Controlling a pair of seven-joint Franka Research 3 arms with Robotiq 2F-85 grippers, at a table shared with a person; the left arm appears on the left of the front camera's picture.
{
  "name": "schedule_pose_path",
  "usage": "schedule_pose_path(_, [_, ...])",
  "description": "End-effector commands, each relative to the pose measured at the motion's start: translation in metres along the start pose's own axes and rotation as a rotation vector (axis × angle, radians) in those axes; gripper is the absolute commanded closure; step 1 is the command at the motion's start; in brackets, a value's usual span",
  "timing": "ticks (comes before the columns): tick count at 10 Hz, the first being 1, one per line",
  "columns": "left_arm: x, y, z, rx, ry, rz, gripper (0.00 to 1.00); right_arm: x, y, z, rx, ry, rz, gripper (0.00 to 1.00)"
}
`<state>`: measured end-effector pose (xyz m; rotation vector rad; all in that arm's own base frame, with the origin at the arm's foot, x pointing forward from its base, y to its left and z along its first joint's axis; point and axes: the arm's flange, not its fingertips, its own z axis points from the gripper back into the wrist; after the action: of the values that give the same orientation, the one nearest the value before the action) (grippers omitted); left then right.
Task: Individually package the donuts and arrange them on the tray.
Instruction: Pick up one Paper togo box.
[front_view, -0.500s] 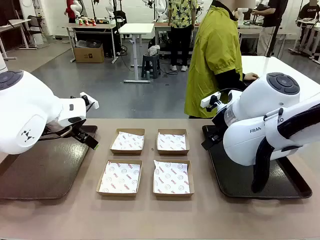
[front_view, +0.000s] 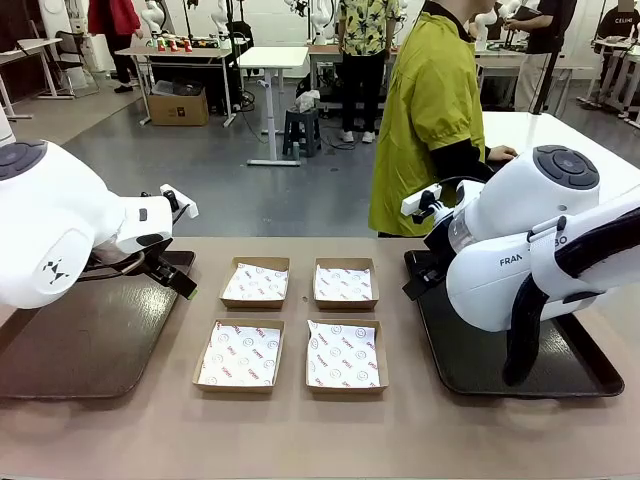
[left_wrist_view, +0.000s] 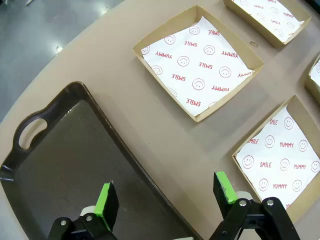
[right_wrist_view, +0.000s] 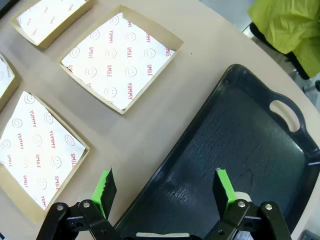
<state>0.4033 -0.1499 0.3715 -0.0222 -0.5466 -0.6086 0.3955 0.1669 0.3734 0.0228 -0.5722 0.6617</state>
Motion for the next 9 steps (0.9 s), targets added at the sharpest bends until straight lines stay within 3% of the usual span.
schedule_pose_path(1, [0.0000,0.0000,0.0000,0.000,0.000,0.000,0.00,0.0000,0.0000,0.0000,0.000,0.000,0.000,0.00])
schedule_pose_path(9, [0.0000,0.0000,0.0000,0.000,0.000,0.000,0.00,0.0000,0.0000,0.0000,0.000,0.000,0.000,0.00])
